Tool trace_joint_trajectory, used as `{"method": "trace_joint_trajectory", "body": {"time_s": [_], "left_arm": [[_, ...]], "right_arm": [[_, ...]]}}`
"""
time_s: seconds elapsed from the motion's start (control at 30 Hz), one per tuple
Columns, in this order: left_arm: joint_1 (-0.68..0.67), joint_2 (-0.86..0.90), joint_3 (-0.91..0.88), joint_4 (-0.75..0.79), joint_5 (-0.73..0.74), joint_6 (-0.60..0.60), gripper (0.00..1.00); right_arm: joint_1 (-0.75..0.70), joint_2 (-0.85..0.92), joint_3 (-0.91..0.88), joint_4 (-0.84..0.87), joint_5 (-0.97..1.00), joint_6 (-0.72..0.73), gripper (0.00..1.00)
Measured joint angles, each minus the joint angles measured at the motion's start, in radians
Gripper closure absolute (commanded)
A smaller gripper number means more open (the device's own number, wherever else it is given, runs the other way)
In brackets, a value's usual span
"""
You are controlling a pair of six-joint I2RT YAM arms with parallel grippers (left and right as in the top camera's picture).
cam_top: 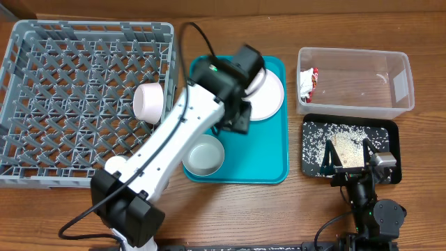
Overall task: Sort waste into correct bins and load items into the dishwasher
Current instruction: 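Grasp the rim of the small white bowl with the left gripper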
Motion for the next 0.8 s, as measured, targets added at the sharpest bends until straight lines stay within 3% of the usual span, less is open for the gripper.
{"method": "trace_joint_trajectory", "body": {"time_s": [0.4, 0.47, 0.57, 0.7, 0.8], "left_arm": [[0.072, -0.022, -0.289, 0.016, 0.009, -0.039, 0.41], [0.096, -0.052, -0.358, 0.047, 0.01, -0.05, 0.34], [0.144, -0.119, -0.441, 0.115, 0.01, -0.053, 0.31], [0.208, -0.184, -0.553, 0.247, 0.007, -0.052, 0.32], [0.232, -0.185, -0.657, 0.341, 0.006, -0.049, 0.39]], "right_arm": [[0.0, 0.0, 0.0, 0.0, 0.0, 0.0, 0.0], [0.0, 0.0, 0.0, 0.0, 0.0, 0.0, 0.0], [0.0, 0.0, 0.0, 0.0, 0.0, 0.0, 0.0], [0.0, 0.0, 0.0, 0.001, 0.0, 0.0, 0.0], [0.0, 0.0, 0.0, 0.0, 0.0, -0.001, 0.0]]}}
